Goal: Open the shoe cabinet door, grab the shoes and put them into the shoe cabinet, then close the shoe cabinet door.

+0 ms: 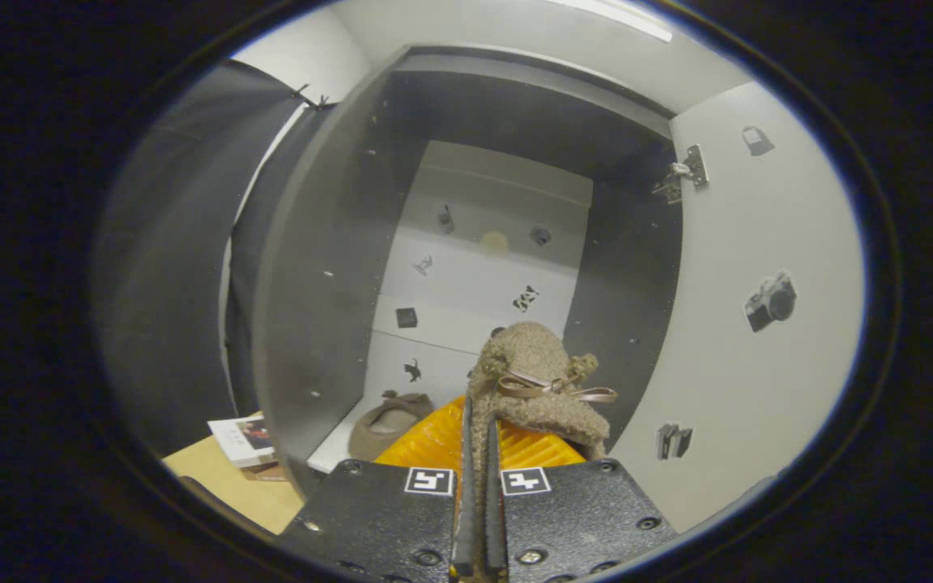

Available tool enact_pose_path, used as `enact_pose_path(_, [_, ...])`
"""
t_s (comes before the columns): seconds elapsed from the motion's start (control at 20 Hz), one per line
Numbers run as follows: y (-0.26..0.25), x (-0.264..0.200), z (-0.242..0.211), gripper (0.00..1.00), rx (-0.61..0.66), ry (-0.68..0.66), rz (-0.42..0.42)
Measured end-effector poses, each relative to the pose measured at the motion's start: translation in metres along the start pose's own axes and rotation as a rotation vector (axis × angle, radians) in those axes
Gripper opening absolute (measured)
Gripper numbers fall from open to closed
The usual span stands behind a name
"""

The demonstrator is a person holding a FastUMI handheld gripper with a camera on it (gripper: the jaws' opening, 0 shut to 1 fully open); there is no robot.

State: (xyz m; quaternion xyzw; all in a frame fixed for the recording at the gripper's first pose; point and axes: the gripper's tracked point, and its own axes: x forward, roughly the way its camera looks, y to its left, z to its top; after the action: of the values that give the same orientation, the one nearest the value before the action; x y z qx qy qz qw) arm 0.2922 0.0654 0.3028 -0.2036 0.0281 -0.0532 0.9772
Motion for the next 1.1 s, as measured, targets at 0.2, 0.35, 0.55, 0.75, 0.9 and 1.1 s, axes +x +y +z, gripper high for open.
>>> enact_pose_path(0.2, [-0.009,0.057,-0.011,0.08,-0.030,0.040,-0.019])
enact_pose_path(0.35, [-0.005,0.084,-0.022,0.08,-0.063,0.052,0.002])
enact_pose_path(0.55, [-0.003,0.114,-0.053,0.10,-0.027,0.123,0.036])
enact_pose_path(0.75, [-0.008,0.136,-0.082,0.11,0.007,0.151,0.020])
enact_pose_path(0.9, [-0.009,0.152,-0.093,0.12,0.029,0.125,0.050])
enact_pose_path(1.1, [-0.005,0.166,-0.100,0.13,0.004,0.083,0.067])
